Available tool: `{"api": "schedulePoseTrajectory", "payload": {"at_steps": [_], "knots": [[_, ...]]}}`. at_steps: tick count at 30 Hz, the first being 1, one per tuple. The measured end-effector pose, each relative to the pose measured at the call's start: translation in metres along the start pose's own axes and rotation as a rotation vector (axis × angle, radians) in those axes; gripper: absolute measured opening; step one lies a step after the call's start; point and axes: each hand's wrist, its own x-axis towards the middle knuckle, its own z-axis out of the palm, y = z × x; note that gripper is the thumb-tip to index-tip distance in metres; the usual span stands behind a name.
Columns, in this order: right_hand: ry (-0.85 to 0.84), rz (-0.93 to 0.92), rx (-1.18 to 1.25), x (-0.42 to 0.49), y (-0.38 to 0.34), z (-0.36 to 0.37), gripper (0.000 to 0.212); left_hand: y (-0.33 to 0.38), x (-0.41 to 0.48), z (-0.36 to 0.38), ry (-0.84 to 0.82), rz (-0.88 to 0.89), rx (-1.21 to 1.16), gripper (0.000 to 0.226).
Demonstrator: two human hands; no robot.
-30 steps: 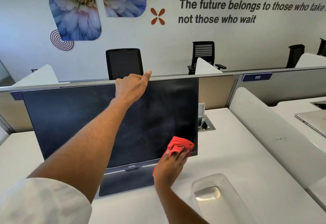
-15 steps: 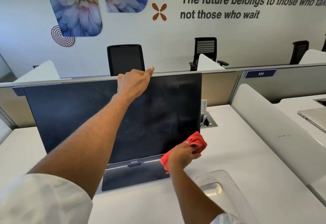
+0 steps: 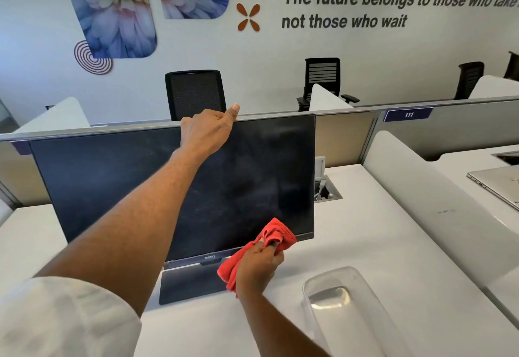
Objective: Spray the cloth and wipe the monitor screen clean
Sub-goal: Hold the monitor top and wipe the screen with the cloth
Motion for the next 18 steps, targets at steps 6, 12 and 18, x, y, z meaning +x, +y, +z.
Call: {"api": "schedulePoseTrajectory", "payload": {"at_steps": [6, 12, 18], "knots": [[0.098, 0.098, -0.009, 0.042, -0.004, -0.021, 0.039, 0.001, -0.004, -0.004, -0.006, 0.001, -0.018, 0.073], [0.11, 0.147, -0.104, 0.063, -0.011, -0.032, 0.041, 0.006, -0.007, -0.006, -0.001, 0.013, -0.032, 0.065], [-0.021, 0.059, -0.129, 0.009, -0.004, -0.005, 0.039, 0.006, -0.006, -0.005, 0.0, 0.003, -0.03, 0.065]]}}
